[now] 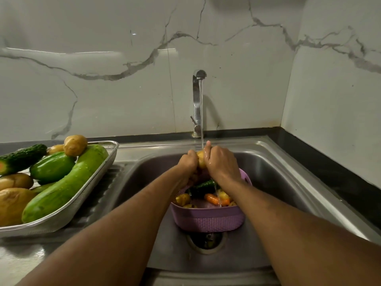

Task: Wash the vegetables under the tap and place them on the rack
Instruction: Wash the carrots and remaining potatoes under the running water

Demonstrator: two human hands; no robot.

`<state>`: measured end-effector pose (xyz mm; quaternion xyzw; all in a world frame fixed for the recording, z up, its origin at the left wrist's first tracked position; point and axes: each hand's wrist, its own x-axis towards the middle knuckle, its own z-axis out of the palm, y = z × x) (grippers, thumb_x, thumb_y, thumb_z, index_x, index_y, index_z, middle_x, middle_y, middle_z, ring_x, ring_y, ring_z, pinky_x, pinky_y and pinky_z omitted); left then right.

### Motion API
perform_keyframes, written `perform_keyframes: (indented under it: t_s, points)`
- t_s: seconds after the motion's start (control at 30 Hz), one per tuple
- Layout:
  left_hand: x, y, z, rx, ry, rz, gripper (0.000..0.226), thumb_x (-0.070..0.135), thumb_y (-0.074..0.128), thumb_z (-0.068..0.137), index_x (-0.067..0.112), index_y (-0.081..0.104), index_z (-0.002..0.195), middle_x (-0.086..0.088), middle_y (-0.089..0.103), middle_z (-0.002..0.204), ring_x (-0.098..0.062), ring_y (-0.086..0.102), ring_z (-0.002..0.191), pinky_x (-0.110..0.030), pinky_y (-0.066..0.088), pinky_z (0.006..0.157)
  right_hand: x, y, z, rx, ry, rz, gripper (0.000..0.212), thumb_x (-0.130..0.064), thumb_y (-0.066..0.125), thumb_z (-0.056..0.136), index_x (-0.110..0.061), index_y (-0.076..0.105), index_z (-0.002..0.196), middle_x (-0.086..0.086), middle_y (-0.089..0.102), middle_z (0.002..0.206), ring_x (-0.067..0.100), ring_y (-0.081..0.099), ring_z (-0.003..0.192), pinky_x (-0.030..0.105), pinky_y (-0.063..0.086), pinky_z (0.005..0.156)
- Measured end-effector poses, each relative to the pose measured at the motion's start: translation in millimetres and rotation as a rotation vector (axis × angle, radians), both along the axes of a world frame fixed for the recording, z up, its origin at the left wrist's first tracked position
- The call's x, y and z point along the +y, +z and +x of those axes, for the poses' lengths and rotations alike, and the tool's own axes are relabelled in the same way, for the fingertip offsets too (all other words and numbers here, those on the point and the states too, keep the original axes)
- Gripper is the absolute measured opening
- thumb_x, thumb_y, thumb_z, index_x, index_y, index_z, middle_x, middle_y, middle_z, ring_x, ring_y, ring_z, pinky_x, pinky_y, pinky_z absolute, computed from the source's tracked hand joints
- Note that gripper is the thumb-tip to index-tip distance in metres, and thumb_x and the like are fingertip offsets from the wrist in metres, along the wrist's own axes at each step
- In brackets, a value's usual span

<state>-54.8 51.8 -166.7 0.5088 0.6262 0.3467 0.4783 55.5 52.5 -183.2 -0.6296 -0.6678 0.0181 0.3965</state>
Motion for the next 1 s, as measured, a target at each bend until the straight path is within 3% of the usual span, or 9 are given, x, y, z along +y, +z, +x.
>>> perform_keyframes:
  t_s: [0.13, 0.23, 0.4, 0.53, 0.73, 0.8, 0.9, 0.97, 1.0]
  points:
    - [5.4, -4.5, -0.7, -0.069, 0.074, 0.031, 0.048, 0.039, 0.02, 0.111, 0.008, 0.056, 0.115, -0.01, 0.055, 0.076, -0.017, 0.048, 0.062, -0.031, 0.04, 0.059, 1.6, 0.5, -5.2, 0.202, 0.048, -0.092, 0.058, -0.056, 0.032, 0.107, -0.016, 0.06, 0.075, 0.002, 0.063, 0.065, 0.017, 0.066, 0.057, 0.03, 0.053, 0.058]
    - [11.5, -6.4, -6.2, -0.134, 0.132, 0.016, 0.049, 0.042, 0.022, 0.11, 0.004, 0.053, 0.117, -0.012, 0.057, 0.082, -0.018, 0.049, 0.064, -0.03, 0.038, 0.055, -1.2, 6.3, -8.7, 0.372, 0.136, -0.19, 0.047, -0.062, 0.051, 0.098, -0.02, 0.07, 0.105, 0.005, 0.071, 0.07, 0.011, 0.069, 0.047, 0.022, 0.055, 0.051]
    - [7.0, -2.4, -13.9, -0.138, 0.168, -0.024, 0.045, 0.037, 0.022, 0.11, 0.004, 0.053, 0.104, -0.01, 0.05, 0.071, -0.017, 0.043, 0.059, -0.029, 0.035, 0.051, -1.8, 8.8, 4.1, 0.509, 0.317, -0.357, 0.046, -0.032, 0.072, 0.094, -0.015, 0.064, 0.136, 0.014, 0.076, 0.105, 0.016, 0.077, 0.07, 0.029, 0.064, 0.066]
    - [7.8, -2.0, -9.1, -0.132, 0.143, -0.036, 0.047, 0.038, 0.022, 0.111, 0.003, 0.053, 0.108, -0.011, 0.05, 0.069, -0.017, 0.042, 0.056, -0.028, 0.035, 0.048, -3.9, 12.0, 17.2, 0.697, 0.36, -0.394, 0.047, -0.021, 0.084, 0.084, -0.011, 0.07, 0.128, 0.019, 0.075, 0.111, 0.024, 0.079, 0.076, 0.041, 0.066, 0.071]
    - [6.4, -8.8, -2.6, -0.128, 0.125, -0.015, 0.056, 0.039, 0.021, 0.111, 0.0, 0.057, 0.125, -0.011, 0.054, 0.07, -0.018, 0.046, 0.057, -0.028, 0.037, 0.05, -12.8, 20.7, 19.9, 0.656, 0.263, -0.266, 0.026, -0.019, 0.092, 0.074, -0.008, 0.074, 0.089, 0.01, 0.075, 0.089, 0.021, 0.077, 0.069, 0.025, 0.061, 0.054]
    - [8.0, -11.5, -2.1, -0.13, 0.11, 0.021, 0.065, 0.047, 0.018, 0.111, -0.002, 0.056, 0.131, -0.02, 0.067, 0.089, -0.026, 0.066, 0.08, -0.034, 0.056, 0.069, -14.1, 18.4, 23.1, 0.651, 0.287, -0.286, 0.032, -0.02, 0.092, 0.074, -0.006, 0.074, 0.097, 0.013, 0.077, 0.095, 0.023, 0.078, 0.071, 0.027, 0.062, 0.056]
    - [4.2, -7.4, -2.3, -0.102, 0.076, 0.055, 0.076, 0.057, 0.014, 0.109, -0.001, 0.055, 0.137, -0.028, 0.063, 0.128, -0.039, 0.058, 0.127, -0.048, 0.047, 0.108, -14.6, 13.7, 27.3, 0.504, 0.342, -0.316, 0.057, -0.02, 0.091, 0.076, -0.011, 0.069, 0.127, 0.009, 0.074, 0.118, 0.022, 0.076, 0.093, 0.025, 0.062, 0.062]
    - [3.9, -6.1, -2.5, -0.087, 0.016, 0.057, 0.08, 0.061, 0.014, 0.107, 0.0, 0.057, 0.136, -0.029, 0.066, 0.123, -0.038, 0.063, 0.121, -0.045, 0.05, 0.104, -16.0, 11.4, 27.8, 0.457, 0.341, -0.332, 0.065, -0.017, 0.088, 0.08, -0.015, 0.061, 0.14, 0.006, 0.071, 0.123, 0.019, 0.075, 0.094, 0.025, 0.063, 0.064]
    - [3.1, -6.0, -2.2, -0.096, -0.02, 0.064, 0.079, 0.062, 0.016, 0.107, 0.0, 0.061, 0.129, -0.025, 0.071, 0.106, -0.032, 0.07, 0.103, -0.039, 0.056, 0.092, -16.8, 10.2, 28.0, 0.5, 0.325, -0.343, 0.063, -0.016, 0.086, 0.083, -0.015, 0.06, 0.141, 0.007, 0.071, 0.119, 0.02, 0.077, 0.086, 0.031, 0.065, 0.067]
